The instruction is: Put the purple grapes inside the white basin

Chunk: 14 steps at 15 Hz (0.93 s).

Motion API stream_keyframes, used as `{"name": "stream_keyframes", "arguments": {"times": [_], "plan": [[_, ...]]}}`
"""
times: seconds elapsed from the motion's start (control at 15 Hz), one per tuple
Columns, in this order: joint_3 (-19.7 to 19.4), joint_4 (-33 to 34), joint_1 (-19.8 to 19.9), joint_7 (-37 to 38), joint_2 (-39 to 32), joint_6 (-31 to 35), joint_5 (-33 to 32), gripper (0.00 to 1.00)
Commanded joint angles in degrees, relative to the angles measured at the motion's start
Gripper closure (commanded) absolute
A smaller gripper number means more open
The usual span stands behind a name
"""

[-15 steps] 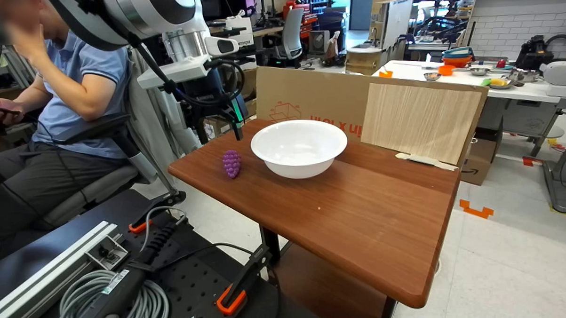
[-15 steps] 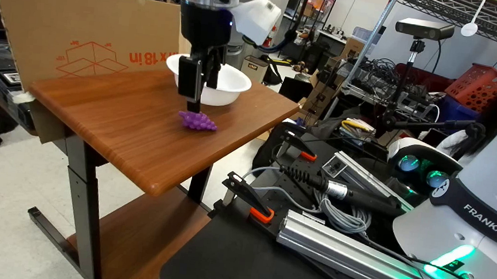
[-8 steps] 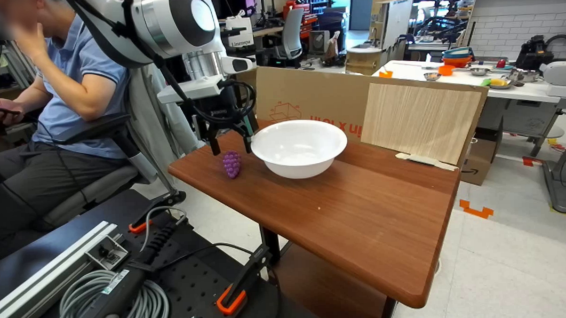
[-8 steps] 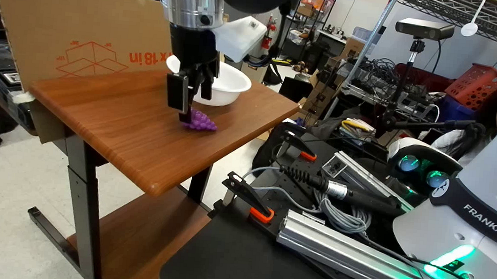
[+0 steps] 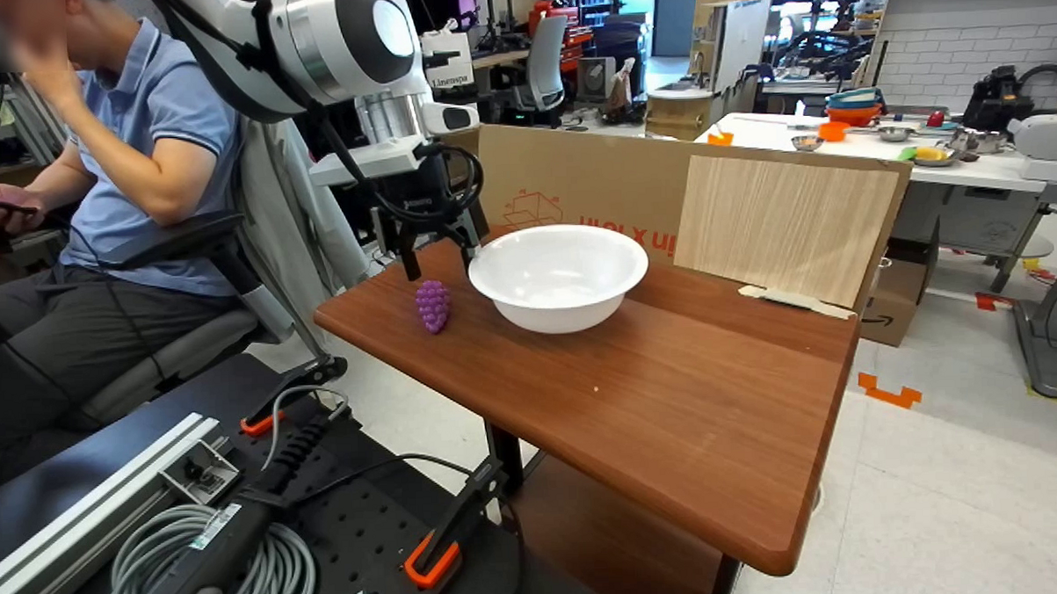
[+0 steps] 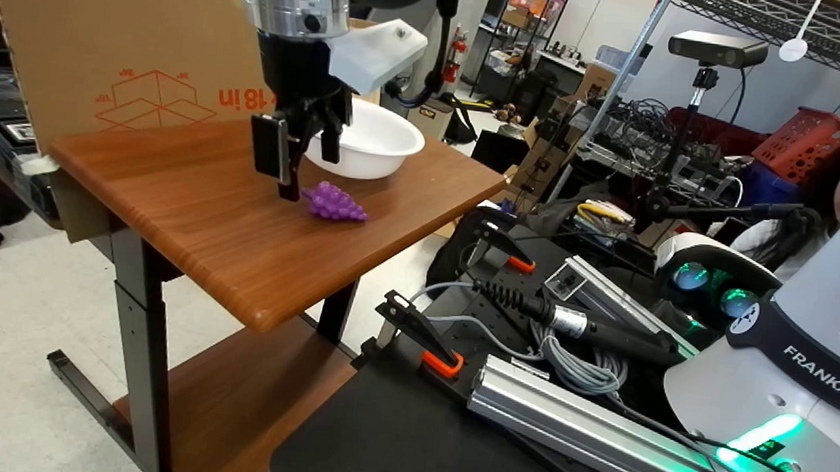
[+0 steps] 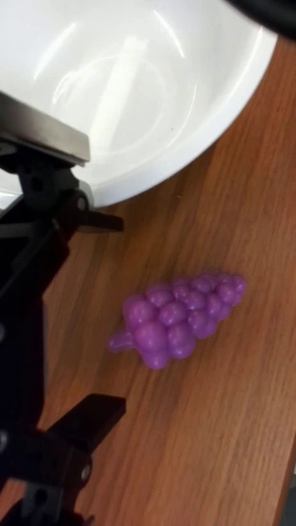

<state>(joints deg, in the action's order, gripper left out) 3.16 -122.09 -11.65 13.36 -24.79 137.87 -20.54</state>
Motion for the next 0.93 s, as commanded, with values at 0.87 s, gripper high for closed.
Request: {"name": "stream_keyframes", "arguments": {"times": [0.87], "plan": [[0.84,0.72,-1.0,-1.98,-3.02,-4.25,5.22,0.0]]}}
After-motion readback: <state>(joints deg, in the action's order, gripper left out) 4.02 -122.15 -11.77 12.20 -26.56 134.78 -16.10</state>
